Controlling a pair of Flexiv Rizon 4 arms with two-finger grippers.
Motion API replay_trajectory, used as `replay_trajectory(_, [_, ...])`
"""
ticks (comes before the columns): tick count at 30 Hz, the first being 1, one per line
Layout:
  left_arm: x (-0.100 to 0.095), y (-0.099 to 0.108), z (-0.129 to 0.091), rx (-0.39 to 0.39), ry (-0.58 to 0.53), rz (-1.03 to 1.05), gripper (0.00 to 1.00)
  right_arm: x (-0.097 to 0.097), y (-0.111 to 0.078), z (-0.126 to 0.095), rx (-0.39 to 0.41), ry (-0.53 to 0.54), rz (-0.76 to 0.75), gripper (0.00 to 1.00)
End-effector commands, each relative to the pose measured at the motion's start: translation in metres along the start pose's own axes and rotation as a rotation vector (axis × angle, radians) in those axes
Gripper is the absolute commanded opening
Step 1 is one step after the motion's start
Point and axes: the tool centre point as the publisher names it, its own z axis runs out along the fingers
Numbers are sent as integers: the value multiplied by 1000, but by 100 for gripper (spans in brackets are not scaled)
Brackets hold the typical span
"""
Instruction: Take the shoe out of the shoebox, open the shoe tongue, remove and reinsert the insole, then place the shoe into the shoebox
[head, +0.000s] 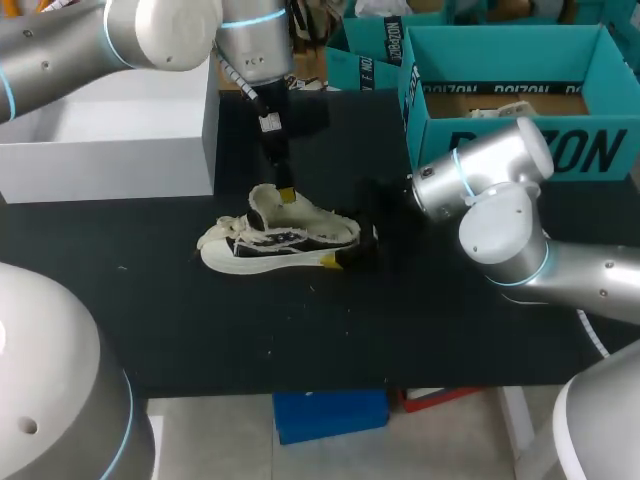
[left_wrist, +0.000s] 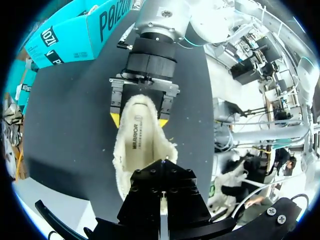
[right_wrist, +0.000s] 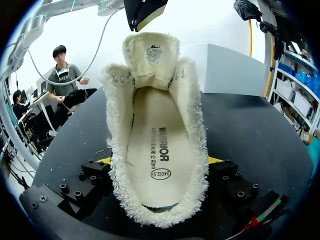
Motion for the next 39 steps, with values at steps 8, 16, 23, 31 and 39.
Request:
replay_trajectory(8, [0, -1, 4, 2, -22, 23, 0, -1, -1, 3, 1, -1, 1, 0])
replay_trajectory(16, [-6, -12, 20, -30, -35, 52, 0, -1, -1, 3, 1, -1, 1, 0])
replay_trajectory(23, [-15, -13, 29, -54, -35, 56, 0, -1, -1, 3, 1, -1, 1, 0])
replay_trajectory(31, [-24, -6, 48, -93, -29, 54, 0, -1, -1, 3, 1, -1, 1, 0])
replay_trajectory(39, [-24, 0, 62, -99, -11, 57, 0, -1, -1, 3, 1, -1, 1, 0])
